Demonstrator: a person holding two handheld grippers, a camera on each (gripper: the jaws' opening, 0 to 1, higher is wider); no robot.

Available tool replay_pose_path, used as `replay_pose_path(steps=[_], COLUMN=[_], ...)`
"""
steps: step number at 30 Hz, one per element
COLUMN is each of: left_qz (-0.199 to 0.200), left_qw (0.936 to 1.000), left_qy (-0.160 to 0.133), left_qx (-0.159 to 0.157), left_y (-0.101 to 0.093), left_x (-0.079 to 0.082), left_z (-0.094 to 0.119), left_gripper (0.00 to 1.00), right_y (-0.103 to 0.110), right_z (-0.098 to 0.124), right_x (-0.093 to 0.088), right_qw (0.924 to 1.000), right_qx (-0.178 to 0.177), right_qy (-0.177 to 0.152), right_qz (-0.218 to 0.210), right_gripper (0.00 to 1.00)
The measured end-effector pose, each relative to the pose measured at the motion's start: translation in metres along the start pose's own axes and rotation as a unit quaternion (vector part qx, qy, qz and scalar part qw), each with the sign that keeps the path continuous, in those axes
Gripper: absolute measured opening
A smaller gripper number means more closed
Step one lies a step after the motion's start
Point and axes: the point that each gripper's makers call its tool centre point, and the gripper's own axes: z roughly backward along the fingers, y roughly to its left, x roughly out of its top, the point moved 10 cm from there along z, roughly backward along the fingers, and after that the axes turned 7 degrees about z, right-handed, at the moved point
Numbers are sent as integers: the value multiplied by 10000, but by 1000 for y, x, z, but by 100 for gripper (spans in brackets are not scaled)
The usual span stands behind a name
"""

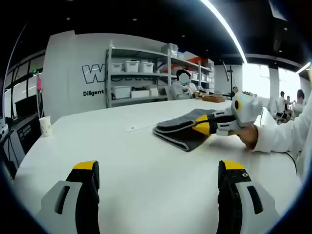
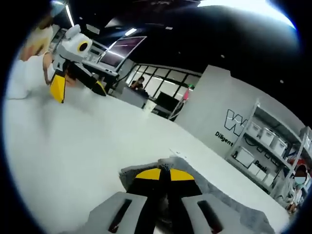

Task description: Open the folded towel by lifting each exposed corner and separating the folded layers until the towel lies flat within the target outline without major curled edges

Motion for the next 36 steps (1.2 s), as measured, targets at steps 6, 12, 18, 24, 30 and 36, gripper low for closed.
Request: replay_pose_path(steps=[6, 12, 18, 24, 30, 36], left_qz=[5, 15, 23, 33, 56, 66], left_qw=[10000, 10000, 10000, 10000, 10000, 10000], left_qy=[11, 3, -10, -24, -26, -29], left_qx=[8, 1, -12, -13, -2, -11], left_y=[0, 1, -1, -1, 0, 1], left_x=[-1, 0, -1, -1, -1, 0], left_z=[0, -1, 0, 0, 0, 0], left_gripper=[100, 100, 100, 100, 100, 100], right_y=[-20, -44, -63, -78, -90, -101], right_z=[8, 13, 19, 28, 39, 50], right_x=[-12, -29, -42, -54, -65, -77], right_qw=[9994, 9973, 9947, 9914, 9876, 9828], right_qx=[-289, -621, -906, -1165, -1398, -1632], right_qy=[80, 237, 371, 500, 622, 776], right_qz=[-179, -298, -316, -325, -345, -369], right_gripper=[0, 0, 0, 0, 0, 0])
